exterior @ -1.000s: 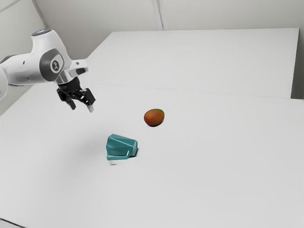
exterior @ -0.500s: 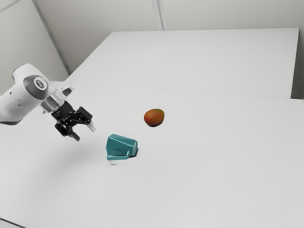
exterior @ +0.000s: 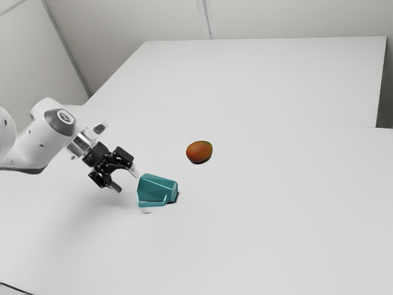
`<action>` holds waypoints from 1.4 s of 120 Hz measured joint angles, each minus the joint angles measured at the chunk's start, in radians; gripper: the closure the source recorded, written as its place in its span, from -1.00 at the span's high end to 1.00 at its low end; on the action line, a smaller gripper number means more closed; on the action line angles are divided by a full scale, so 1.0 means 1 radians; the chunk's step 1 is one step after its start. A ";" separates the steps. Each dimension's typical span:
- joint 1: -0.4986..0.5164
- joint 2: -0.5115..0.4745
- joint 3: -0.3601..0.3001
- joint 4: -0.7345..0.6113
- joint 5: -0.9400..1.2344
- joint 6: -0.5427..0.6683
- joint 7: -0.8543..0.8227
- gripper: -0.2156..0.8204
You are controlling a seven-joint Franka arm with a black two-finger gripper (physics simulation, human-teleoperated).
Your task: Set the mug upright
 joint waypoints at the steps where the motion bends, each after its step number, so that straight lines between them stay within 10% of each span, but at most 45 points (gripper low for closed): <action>1: 0.000 0.002 0.000 0.000 -0.004 0.000 0.002 0.58; 88: -0.007 0.105 0.006 0.010 -0.314 -0.009 0.192 0.56; 133: -0.032 0.107 0.006 0.004 -0.356 -0.004 0.232 -0.50; 168: -0.041 0.099 0.006 0.001 -0.364 0.003 0.245 -0.79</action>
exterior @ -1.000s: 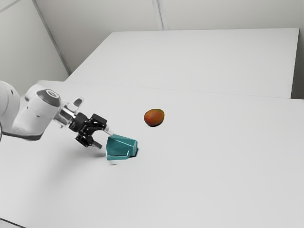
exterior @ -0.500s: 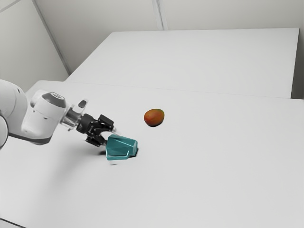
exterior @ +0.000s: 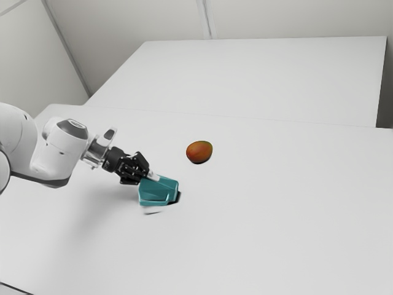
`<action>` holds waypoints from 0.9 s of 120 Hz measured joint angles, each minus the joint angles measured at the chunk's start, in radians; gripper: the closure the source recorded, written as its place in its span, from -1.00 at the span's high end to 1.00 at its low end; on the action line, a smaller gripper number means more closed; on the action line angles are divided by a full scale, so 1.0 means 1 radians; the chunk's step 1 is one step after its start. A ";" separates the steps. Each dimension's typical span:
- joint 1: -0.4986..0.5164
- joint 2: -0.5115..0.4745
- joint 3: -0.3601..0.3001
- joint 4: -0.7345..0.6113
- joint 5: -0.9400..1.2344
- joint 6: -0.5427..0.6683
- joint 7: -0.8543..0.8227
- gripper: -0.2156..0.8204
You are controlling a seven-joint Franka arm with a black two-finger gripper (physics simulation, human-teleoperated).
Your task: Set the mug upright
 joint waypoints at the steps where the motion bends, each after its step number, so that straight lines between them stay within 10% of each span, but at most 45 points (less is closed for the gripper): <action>1: 0.000 -0.001 0.000 0.000 0.000 0.000 0.000 -0.80; 108: -0.092 -0.117 -0.001 0.004 0.299 0.084 -0.074 -0.93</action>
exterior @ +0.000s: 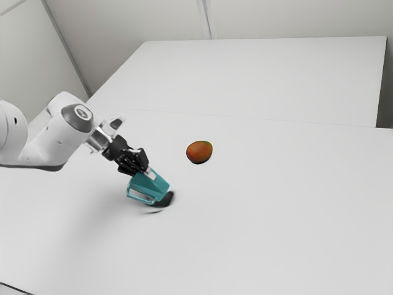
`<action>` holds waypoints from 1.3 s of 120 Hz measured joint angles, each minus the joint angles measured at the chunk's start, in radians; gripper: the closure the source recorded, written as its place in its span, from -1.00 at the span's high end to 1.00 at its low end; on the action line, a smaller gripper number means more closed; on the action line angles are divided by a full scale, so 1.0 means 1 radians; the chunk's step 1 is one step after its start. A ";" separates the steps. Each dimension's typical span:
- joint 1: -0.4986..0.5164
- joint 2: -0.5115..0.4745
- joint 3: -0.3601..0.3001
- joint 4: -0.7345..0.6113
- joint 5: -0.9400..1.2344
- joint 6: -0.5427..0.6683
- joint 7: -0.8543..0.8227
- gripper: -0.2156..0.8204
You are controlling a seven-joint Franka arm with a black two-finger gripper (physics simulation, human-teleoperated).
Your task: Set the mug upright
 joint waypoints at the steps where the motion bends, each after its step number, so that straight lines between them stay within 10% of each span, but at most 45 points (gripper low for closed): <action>1: -0.003 0.000 0.000 0.000 0.007 0.003 -0.002 -0.93; 156: -0.151 -0.006 -0.014 0.045 0.751 0.107 -0.255 -0.93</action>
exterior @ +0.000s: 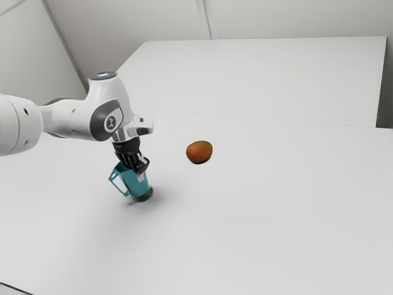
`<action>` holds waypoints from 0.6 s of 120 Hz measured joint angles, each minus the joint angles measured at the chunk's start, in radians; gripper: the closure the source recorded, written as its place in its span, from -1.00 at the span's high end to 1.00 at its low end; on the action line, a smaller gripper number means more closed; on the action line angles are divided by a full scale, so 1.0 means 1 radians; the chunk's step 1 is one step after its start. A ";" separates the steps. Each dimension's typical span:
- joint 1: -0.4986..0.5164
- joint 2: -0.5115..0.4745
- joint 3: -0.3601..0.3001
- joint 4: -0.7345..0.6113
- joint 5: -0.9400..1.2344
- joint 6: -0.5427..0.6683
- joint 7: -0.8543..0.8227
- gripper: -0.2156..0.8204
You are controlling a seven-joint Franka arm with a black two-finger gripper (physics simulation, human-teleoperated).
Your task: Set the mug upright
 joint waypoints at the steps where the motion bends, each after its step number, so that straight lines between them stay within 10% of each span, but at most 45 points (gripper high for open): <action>1: 0.000 0.001 0.000 0.000 0.002 0.000 -0.001 -0.93; 54: -0.008 0.048 -0.001 -0.001 0.035 0.011 -0.045 -0.92; 72: -0.014 0.051 0.000 0.002 0.028 0.010 -0.047 -0.28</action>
